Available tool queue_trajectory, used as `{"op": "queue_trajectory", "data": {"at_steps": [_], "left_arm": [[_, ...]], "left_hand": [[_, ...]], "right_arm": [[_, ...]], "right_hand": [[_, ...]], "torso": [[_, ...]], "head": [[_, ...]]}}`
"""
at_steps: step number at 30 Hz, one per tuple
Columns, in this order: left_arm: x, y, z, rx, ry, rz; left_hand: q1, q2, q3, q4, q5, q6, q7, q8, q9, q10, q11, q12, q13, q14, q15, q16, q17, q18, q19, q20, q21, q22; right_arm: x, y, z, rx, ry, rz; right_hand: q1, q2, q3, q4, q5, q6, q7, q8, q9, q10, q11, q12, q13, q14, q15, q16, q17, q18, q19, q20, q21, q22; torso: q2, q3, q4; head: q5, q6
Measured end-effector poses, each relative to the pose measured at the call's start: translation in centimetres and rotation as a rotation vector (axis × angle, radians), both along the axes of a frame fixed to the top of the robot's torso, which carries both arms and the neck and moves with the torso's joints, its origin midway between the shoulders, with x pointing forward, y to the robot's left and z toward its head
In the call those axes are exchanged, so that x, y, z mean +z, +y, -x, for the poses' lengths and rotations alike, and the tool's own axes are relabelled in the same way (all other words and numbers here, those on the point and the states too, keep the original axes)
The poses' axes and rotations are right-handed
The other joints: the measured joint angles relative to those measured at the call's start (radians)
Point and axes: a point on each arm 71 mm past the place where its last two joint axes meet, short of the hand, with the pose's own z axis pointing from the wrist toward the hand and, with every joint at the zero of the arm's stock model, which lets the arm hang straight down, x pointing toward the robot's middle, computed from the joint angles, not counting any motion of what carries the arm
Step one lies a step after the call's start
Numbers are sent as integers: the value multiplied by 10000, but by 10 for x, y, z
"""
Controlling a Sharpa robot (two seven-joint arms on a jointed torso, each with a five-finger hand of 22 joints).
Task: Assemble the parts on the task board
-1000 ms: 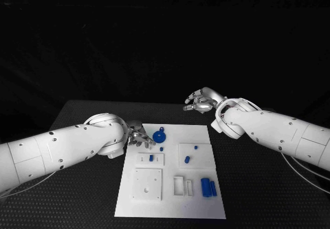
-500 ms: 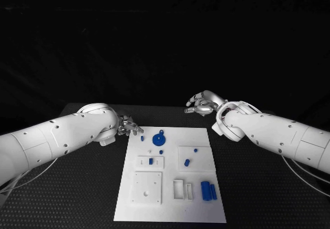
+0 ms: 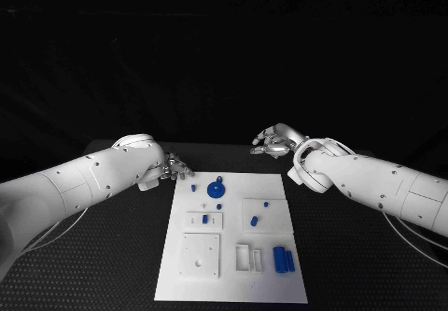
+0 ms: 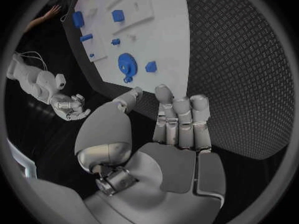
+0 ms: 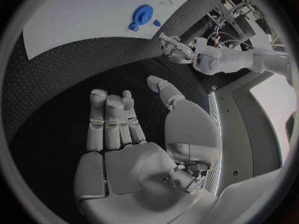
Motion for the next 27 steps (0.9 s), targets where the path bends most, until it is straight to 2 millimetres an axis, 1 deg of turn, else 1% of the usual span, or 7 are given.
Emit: {"op": "queue_trajectory", "data": {"at_steps": [3,11,14,17,18,20,27], "left_arm": [[-3,-1,-1,-6,109,-46],[-6,-7,-3,-167,358,-143],[-10,-9,-3,-203,517,-204],[-14,-9,-2,-220,655,-247],[-15,-9,-2,-221,682,-254],[-16,-9,-2,-223,730,-269],[-18,-12,-3,-265,824,-277]], "left_hand": [[0,0,-40,39,0,-51,21,0,0,0,0,0,16,-6,9,0,12,0,-57,13,0,0],[-84,84,-124,123,0,-128,64,0,-1,-56,55,0,54,-62,60,0,41,0,-107,35,0,-10],[-93,94,-151,150,0,-211,74,-1,-1,-71,70,1,68,-99,28,0,52,1,-127,17,0,-10],[-93,94,-179,178,0,-211,73,-1,-2,-75,73,1,81,-121,48,0,63,0,-180,35,0,-10],[-93,94,-179,178,0,-213,74,-1,-2,-109,108,1,83,-134,59,0,64,1,-180,35,0,-15],[-138,139,-207,206,0,-249,108,-1,-2,-108,106,1,83,-135,59,0,64,0,-180,35,0,-20],[-138,140,-235,234,0,-266,96,-1,-3,-109,106,1,106,-137,61,0,74,1,-215,71,0,-20]], "right_arm": [[0,0,0,3,3,0],[0,3,0,31,8,-9],[0,3,0,40,10,-12],[0,4,0,53,11,-17],[0,4,0,56,11,-18],[0,4,0,56,12,-18],[0,4,0,62,14,-20]], "right_hand": [[0,0,0,0,0,-1,0,0,1,0,0,0,-4,0,0,30,0,0,0,0,0,0],[0,0,0,0,0,-1,-1,0,1,0,0,0,-13,0,0,37,-2,0,0,0,0,0],[0,0,0,0,0,-1,-1,0,-8,0,0,0,-27,0,0,37,-11,0,0,0,0,0],[0,0,0,0,0,-1,-2,0,-8,0,0,-1,-27,0,0,36,-11,1,0,0,0,0],[0,0,0,0,0,-1,-2,0,-9,0,0,-1,-27,0,0,36,-10,1,0,0,0,0],[0,0,0,0,0,-1,-3,0,-9,0,0,-1,-27,0,0,36,-10,0,0,0,0,0],[0,0,0,0,0,33,6,0,-8,0,-1,-1,-26,0,0,36,-10,0,0,0,0,0]], "torso": [[13,-7,-8],[29,-6,-14],[29,-6,-14],[29,-6,-20],[29,-6,-21],[28,-6,-24],[21,-6,-22]], "head": [[-5,-4],[-8,-1],[-14,-13],[-16,-20],[-16,-21],[-16,-22],[-36,-26]]}}
